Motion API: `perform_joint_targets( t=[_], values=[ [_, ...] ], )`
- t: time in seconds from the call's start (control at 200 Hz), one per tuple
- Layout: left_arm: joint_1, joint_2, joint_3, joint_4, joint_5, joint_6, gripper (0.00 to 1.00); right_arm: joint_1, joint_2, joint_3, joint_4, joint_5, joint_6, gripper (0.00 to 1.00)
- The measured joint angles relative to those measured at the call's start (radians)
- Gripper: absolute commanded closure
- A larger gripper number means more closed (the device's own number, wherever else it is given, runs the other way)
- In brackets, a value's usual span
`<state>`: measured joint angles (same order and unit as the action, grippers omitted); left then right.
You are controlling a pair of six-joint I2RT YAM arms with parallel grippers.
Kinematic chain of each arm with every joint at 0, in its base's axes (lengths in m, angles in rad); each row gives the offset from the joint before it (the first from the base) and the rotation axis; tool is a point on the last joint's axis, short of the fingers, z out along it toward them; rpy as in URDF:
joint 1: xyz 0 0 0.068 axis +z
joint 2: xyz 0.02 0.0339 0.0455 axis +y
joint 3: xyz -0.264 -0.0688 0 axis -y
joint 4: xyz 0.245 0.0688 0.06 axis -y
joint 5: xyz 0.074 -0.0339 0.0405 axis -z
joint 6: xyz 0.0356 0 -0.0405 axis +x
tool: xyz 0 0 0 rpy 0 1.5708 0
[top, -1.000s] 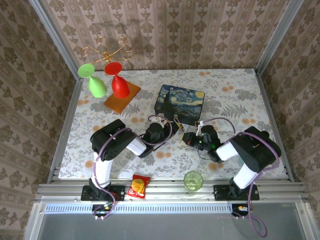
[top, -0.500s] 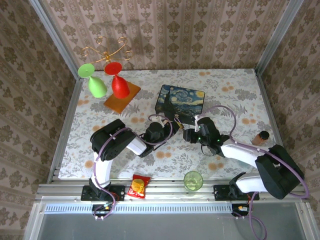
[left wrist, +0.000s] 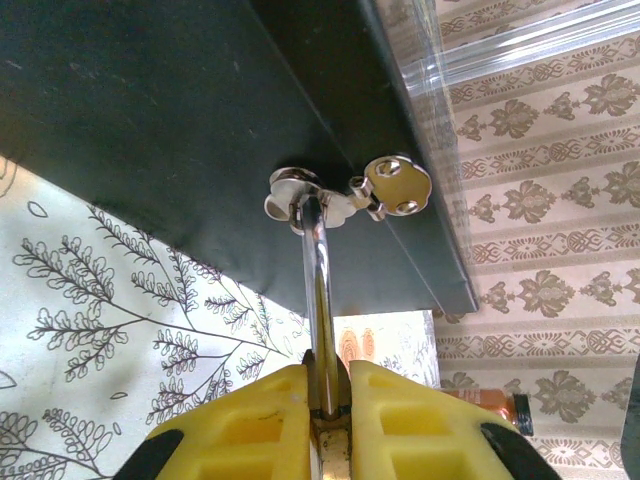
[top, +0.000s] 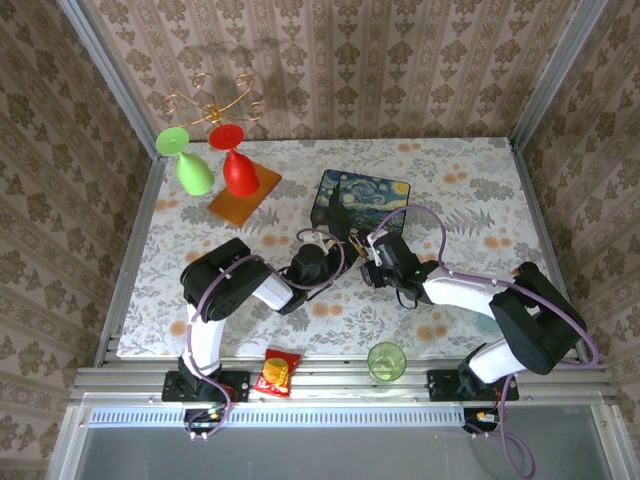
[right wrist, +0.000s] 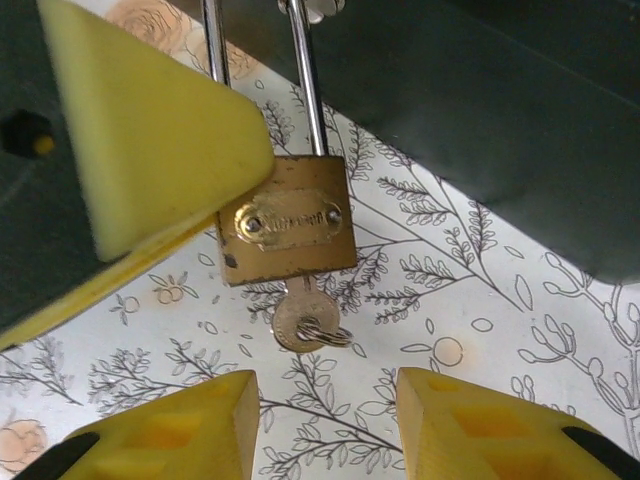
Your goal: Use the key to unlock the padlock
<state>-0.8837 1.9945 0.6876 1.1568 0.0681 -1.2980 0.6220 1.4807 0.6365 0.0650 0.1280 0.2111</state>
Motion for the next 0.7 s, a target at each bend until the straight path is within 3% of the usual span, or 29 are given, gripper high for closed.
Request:
perform_joint_targets(
  t=[0.135, 0.26, 0.46, 0.57, 0.7],
  values=[
    [0.0, 0.001, 0.0, 0.002, 0.001, -0.011, 0.86, 0.027, 0.03, 0.006, 0.026, 0.037, -0.048, 0.67],
    [0.0, 0.002, 0.0, 0.005, -0.001, -0.019, 0.86, 0.046, 0.039, 0.012, 0.054, 0.063, -0.08, 0.83],
    [0.006, 0.002, 0.0, 0.009, -0.011, -0.03, 0.86, 0.041, 0.054, 0.015, 0.068, 0.077, -0.111, 0.95],
    [0.009, 0.002, -0.001, 0.01, -0.013, -0.03, 0.86, 0.003, 0.042, -0.013, 0.119, -0.001, -0.1, 0.96],
    [0.007, 0.002, -0.001, 0.009, -0.008, -0.029, 0.86, -0.098, 0.001, -0.1, 0.232, -0.195, -0.027, 0.98]
  ],
)
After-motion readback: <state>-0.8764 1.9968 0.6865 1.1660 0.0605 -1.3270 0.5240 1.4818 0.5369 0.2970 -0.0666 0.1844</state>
